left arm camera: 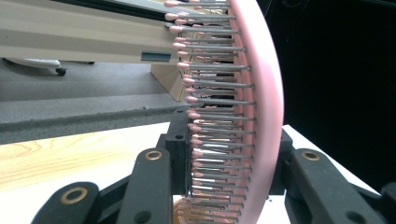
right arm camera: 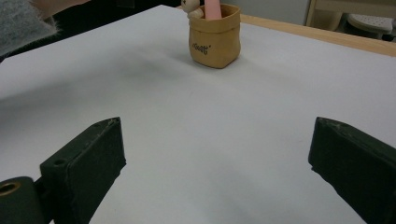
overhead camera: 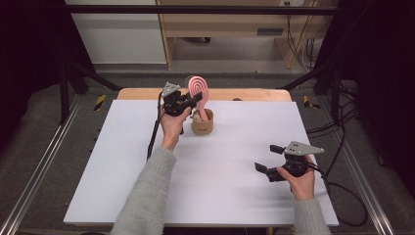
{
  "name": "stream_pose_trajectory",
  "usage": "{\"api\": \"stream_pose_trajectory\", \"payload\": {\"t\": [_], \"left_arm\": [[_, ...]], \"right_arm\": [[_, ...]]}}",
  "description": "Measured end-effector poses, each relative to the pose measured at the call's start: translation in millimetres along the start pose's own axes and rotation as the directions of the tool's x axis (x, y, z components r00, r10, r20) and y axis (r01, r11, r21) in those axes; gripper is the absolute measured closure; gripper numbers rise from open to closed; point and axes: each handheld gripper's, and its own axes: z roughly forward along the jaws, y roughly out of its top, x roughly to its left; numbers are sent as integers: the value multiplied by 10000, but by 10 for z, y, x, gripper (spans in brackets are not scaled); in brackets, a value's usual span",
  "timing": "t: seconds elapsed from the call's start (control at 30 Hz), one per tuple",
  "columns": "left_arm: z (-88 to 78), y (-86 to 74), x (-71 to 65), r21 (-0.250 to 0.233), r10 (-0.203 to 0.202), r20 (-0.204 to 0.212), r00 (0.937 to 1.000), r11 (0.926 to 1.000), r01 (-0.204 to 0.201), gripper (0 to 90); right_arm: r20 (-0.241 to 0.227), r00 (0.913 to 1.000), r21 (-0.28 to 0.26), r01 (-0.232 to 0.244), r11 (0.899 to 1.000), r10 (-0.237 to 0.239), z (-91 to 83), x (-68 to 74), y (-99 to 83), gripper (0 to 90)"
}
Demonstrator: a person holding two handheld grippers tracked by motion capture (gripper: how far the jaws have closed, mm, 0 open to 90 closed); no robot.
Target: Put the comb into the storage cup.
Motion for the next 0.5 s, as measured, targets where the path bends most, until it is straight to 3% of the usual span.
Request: {"api": "stream_pose_trajectory", "payload": {"t": [0.5], "left_arm": [[-39, -32, 61, -22, -155, -87, 9998, 9999, 155, 631]], "right_arm": [[-4, 10000, 16, 5, 10000, -5, 4, 1, -1, 43]]}}
